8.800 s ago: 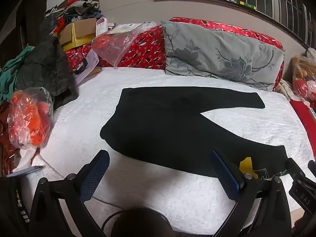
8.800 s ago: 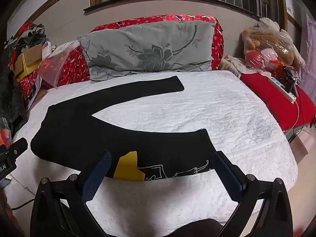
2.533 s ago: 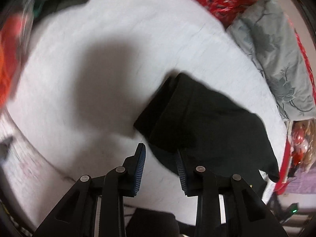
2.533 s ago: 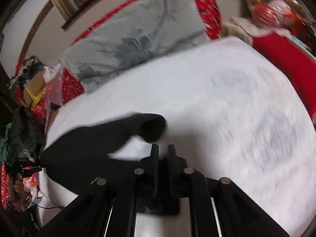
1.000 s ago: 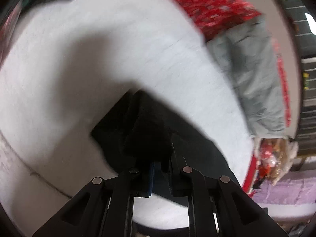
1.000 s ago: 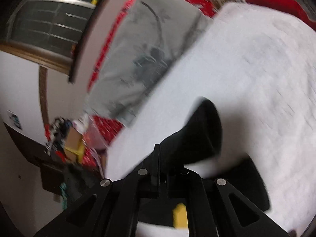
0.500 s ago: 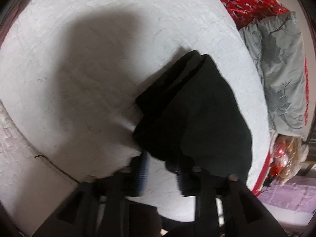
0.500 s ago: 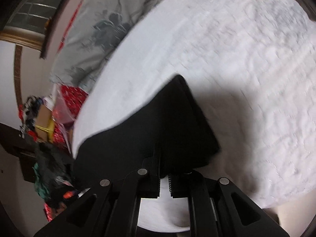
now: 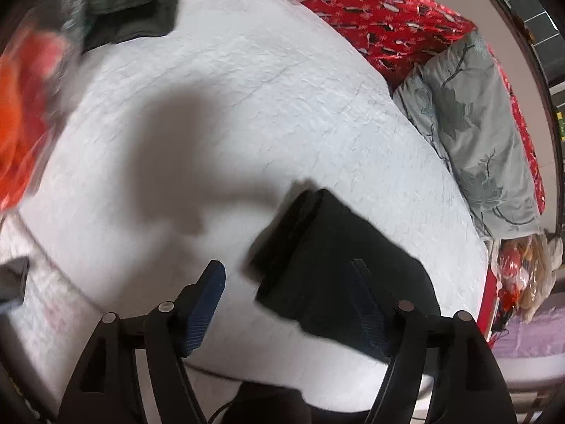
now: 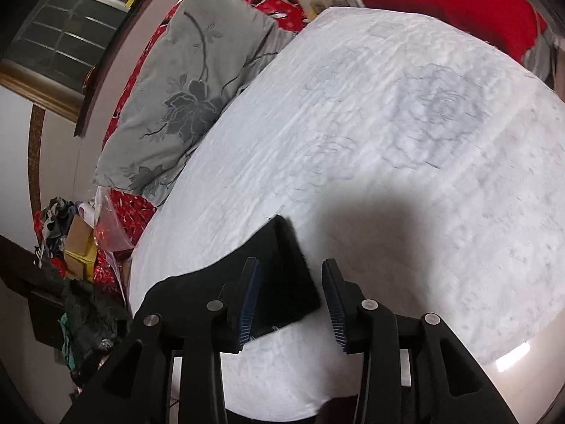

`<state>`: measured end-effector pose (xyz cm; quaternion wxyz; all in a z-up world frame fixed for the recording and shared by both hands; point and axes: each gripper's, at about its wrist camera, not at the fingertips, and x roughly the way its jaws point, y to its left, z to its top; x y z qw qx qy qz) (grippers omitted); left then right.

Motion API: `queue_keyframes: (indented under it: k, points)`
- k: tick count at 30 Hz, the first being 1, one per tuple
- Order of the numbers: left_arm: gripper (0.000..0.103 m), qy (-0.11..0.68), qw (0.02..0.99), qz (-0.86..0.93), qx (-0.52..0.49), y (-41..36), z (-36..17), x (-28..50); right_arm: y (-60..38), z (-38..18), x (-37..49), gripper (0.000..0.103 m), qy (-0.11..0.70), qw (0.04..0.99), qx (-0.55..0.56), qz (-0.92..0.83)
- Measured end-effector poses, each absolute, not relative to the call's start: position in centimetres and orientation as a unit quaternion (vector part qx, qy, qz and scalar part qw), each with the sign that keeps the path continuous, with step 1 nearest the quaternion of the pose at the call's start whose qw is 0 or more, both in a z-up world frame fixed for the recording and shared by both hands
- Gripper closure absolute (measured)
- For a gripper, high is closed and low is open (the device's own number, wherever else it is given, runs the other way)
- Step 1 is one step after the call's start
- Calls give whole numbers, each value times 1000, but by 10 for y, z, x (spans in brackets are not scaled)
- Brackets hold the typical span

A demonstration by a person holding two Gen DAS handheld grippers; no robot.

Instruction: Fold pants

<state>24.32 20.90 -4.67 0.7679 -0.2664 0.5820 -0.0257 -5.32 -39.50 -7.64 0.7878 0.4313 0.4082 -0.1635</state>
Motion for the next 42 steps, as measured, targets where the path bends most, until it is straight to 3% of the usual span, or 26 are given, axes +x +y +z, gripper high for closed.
queue_keyframes:
  k: [13,14,15,16,17,19,20,23,25,29,31,33,36,38,42]
  points:
    - [27,633,737,-24,-236,178,-97,288,-399,-101,11,57,459,785,386,-157]
    - [30,634,739,-20,-228,175,-99,289,-396,-103,16,61,466,787,376,-149]
    - [41,634,741,-16,-222,175,-101,286,-392,-104,20,64,476,789,359,-147]
    - [51,632,746,-5,-208,172,-102,286,-385,-105,25,81,491,793,329,-148]
    - [61,631,750,4,-198,169,-104,287,-380,-106,28,88,502,796,304,-151]
    - [71,624,752,-1,-211,169,-99,283,-374,-104,36,90,513,801,267,-154]
    - [82,612,755,-15,-233,172,-91,279,-375,-98,37,95,507,805,265,-156]
    - [82,594,776,-9,-212,170,-86,279,-383,-66,34,96,447,834,283,-156]
    - [81,618,754,2,-222,169,-103,281,-385,-68,38,96,454,831,278,-159]
    - [78,616,749,5,-245,171,-106,283,-388,-98,37,96,492,807,266,-190]
    - [70,622,740,0,-256,174,-105,282,-395,-110,29,91,500,793,279,-207]
    - [52,619,738,-4,-268,184,-99,280,-404,-113,18,91,495,782,313,-214]
    - [34,596,750,3,-287,209,-83,266,-406,-94,-2,86,461,794,339,-205]
    - [32,586,747,-7,-314,221,-77,252,-403,-83,-13,78,452,798,345,-200]
    - [27,583,729,-34,-356,231,-80,213,-392,-67,-38,76,434,802,372,-173]
